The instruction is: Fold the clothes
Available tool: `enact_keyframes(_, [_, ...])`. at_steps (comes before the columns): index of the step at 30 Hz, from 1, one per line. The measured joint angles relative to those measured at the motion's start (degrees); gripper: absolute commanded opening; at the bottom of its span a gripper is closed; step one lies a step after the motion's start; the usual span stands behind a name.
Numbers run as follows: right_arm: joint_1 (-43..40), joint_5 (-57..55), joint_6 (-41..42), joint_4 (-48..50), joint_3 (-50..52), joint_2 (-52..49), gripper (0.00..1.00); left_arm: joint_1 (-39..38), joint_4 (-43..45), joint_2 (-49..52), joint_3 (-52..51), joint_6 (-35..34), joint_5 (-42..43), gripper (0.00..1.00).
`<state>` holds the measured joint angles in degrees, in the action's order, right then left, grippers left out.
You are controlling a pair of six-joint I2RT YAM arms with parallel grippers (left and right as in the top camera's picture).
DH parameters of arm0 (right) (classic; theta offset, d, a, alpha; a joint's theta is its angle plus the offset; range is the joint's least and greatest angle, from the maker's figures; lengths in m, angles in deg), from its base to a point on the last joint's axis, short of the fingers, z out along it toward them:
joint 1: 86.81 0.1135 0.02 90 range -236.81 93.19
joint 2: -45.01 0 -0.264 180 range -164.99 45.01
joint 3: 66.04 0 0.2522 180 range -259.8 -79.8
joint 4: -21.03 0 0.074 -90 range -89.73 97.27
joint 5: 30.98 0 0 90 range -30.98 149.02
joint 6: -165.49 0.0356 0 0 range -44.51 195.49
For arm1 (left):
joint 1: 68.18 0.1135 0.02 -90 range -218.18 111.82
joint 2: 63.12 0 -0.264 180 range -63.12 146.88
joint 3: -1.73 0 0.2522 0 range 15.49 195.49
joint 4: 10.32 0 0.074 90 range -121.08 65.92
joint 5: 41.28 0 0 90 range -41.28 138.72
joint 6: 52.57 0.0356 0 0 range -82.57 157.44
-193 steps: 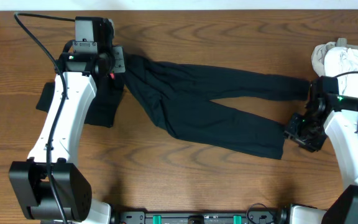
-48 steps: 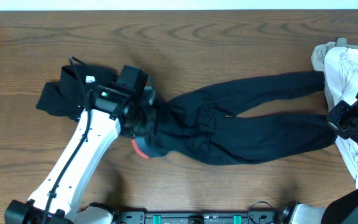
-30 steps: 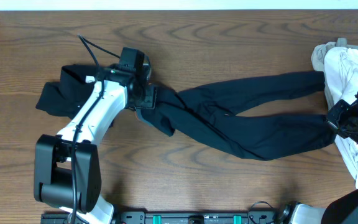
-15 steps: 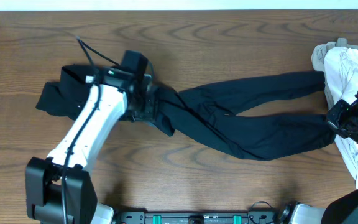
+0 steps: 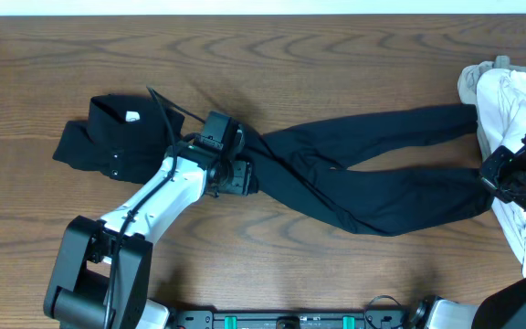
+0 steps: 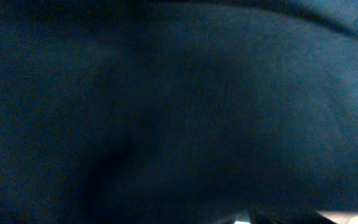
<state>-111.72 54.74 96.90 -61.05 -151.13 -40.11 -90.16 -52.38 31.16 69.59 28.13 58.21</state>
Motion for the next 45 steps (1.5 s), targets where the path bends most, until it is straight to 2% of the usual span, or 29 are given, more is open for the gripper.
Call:
enact_keyframes(5, [0.0,0.0,-0.02,0.0,0.0,0.0,0.02,0.0,4.59,0.02,-0.28,-0.17,0.0,0.4])
enact_keyframes(9, [0.0,0.04,-0.02,0.0,0.0,0.0,0.02,0.0,6.54,0.9,-0.28,0.28,0.02,0.13])
enact_keyframes(11, [0.0,0.04,-0.02,0.0,0.0,0.0,0.02,0.0,6.82,1.84,-0.28,0.68,-0.07,0.06])
enact_keyframes(15, [0.0,0.07,-0.02,-0.04,0.0,0.0,0.02,0.04,1.4,2.47,0.48,1.51,-1.05,0.06])
enact_keyframes(22, [0.0,0.22,-0.07,0.02,-0.02,0.0,0.02,2.58,-26.05,1.46,13.79,1.7,-4.98,0.06])
enact_keyframes(27, [0.0,0.28,-0.24,0.55,-0.02,0.0,0.02,6.47,-37.64,-1.01,21.92,1.81,-8.04,0.06])
enact_keyframes(32, [-0.13,-0.24,-0.46,2.38,-0.02,0.0,0.03,11.39,-43.69,-1.29,22.4,1.81,-9.38,0.06])
enact_keyframes(41, [-3.06,-0.66,-0.72,2.25,-0.02,0.0,0.04,17.57,-45.16,-1.29,22.43,1.62,-9.92,0.09])
enact_keyframes(44, [-3.43,-0.48,-0.74,2.12,-0.02,0.0,0.04,17.59,-45.22,-1.29,22.43,1.79,-9.92,0.17])
enact_keyframes(45, [-3.48,-0.42,-0.74,2.12,-0.02,0.0,0.04,17.59,-45.27,-1.29,22.43,1.57,-9.94,0.3])
